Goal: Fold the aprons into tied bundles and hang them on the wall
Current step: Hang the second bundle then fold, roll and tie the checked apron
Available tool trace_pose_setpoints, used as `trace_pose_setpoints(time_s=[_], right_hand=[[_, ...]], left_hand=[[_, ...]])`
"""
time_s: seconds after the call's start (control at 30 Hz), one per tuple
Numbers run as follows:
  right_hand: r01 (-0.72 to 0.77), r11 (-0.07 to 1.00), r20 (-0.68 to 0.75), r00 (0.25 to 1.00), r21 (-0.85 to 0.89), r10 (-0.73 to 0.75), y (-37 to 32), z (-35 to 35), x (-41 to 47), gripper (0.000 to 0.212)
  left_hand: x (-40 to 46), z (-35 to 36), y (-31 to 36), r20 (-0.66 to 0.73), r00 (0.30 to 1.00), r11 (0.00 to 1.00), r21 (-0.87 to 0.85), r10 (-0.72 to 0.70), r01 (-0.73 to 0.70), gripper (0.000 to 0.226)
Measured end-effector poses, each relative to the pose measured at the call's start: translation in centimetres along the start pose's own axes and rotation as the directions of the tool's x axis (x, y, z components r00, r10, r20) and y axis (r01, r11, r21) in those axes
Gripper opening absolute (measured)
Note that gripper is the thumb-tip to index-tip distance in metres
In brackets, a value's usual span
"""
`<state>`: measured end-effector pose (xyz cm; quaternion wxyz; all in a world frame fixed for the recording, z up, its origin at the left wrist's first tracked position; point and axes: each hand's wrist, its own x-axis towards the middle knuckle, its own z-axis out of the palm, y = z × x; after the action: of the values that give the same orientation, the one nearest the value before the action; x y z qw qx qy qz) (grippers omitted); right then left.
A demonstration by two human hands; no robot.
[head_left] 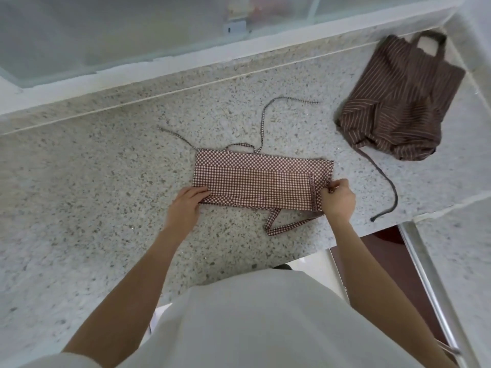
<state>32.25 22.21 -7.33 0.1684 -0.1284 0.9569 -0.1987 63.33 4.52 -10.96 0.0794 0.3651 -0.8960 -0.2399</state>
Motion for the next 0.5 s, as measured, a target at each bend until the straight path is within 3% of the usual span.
trace_pose_setpoints(time_s=[0.13,0.2,0.3,0.4,0.5], right_hand=[[0.046,0.997,-0.016,0.999,-0.061,-0.047,0.3,0.4,-0.2,0.025],[0.142,0.975,-0.119,0.979,-0.168,-0.163,0.5,0.7,-0.2,0.033],[0.343,0.886,-0.255,0.868,-0.313,-0.426,0.0,1.1,-1.6,0.038],[0.66,0.695,-0.037,0.717,-0.284,-0.696,-2.1,2.9,-5.5,0.03],[0.797,0.541,0.28,0.602,-0.27,-0.748,-3.0,5.5,-9.2,0.04]], left_hand=[[0.1,-0.8,0.1,0.062,0.998,1.0,-0.018,-0.018,0.019,0.047],[0.9,-1.6,0.4,0.034,0.999,0.999,-0.049,-0.019,0.021,0.043],[4.2,-2.5,1.2,-0.013,1.0,0.997,-0.076,-0.016,0.015,0.046],[7.8,-2.6,1.3,0.053,0.998,0.996,-0.077,-0.037,0.041,0.052],[9.6,-2.4,0.0,0.143,0.989,0.999,0.006,-0.037,0.037,0.048]])
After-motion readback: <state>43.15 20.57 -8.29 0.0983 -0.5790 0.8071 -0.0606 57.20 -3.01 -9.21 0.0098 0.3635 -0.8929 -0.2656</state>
